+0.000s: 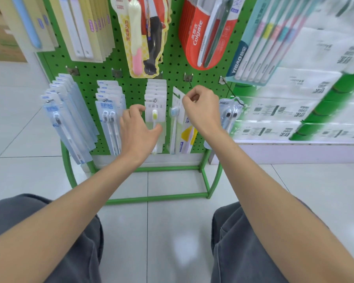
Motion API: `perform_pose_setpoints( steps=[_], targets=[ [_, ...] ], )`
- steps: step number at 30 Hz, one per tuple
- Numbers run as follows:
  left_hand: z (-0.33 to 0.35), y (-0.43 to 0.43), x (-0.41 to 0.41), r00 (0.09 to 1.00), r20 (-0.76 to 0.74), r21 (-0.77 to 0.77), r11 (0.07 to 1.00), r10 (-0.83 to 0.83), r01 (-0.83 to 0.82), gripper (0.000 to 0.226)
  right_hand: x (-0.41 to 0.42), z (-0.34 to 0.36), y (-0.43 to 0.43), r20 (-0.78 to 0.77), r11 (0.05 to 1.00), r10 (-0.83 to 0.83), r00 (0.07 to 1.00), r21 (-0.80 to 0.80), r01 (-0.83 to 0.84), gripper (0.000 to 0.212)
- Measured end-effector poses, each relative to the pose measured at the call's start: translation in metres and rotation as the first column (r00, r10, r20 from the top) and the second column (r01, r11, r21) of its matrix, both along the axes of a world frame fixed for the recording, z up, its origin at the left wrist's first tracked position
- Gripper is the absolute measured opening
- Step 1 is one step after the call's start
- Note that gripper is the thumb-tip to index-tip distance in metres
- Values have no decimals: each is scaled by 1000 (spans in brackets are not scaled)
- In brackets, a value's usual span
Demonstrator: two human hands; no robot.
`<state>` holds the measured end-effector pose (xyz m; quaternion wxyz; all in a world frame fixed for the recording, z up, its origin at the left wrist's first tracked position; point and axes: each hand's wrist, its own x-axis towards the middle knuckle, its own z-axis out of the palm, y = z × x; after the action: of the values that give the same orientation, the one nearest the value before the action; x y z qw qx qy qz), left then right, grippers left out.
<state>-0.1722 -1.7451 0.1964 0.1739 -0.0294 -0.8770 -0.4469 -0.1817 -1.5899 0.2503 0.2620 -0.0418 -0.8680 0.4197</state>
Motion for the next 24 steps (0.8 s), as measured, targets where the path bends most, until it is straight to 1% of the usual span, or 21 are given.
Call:
perform_pose_setpoints(
  steps=[3,8,10,12,15,16,19,21,24],
  targets=[
    [0,2,5,993,17,61,992,-113,112,49,15,-10,1,31,997,39,999,-72,-36,11],
    [-2,7,7,964,87,105,964,-253,244,60,28,-21,1,171,977,195,966,-123,-176,12],
    [-4,8,9,952,91,128,951,-292,280,55,32,-24,0,194,953,256,947,-212,-215,13],
    [-6,9,10,942,111,146,943,-317,300,47,36,-27,2,178,917,288,941,-334,-217,17],
    [-12,9,11,931,129,135,936,-342,325,42,45,-32,7,165,883,299,940,-420,-208,15],
    [-14,10,12,928,125,123,934,-350,335,42,48,-34,8,156,881,297,942,-425,-207,14],
    [-16,14,20,912,103,85,917,-397,389,43,55,-42,14,126,907,258,958,-373,-195,27],
    [-16,17,24,894,105,70,900,-436,430,43,56,-47,18,117,911,238,964,-372,-180,26],
    [-15,19,24,874,140,50,885,-465,463,50,58,-49,24,126,921,199,972,-364,-142,22]
  ],
)
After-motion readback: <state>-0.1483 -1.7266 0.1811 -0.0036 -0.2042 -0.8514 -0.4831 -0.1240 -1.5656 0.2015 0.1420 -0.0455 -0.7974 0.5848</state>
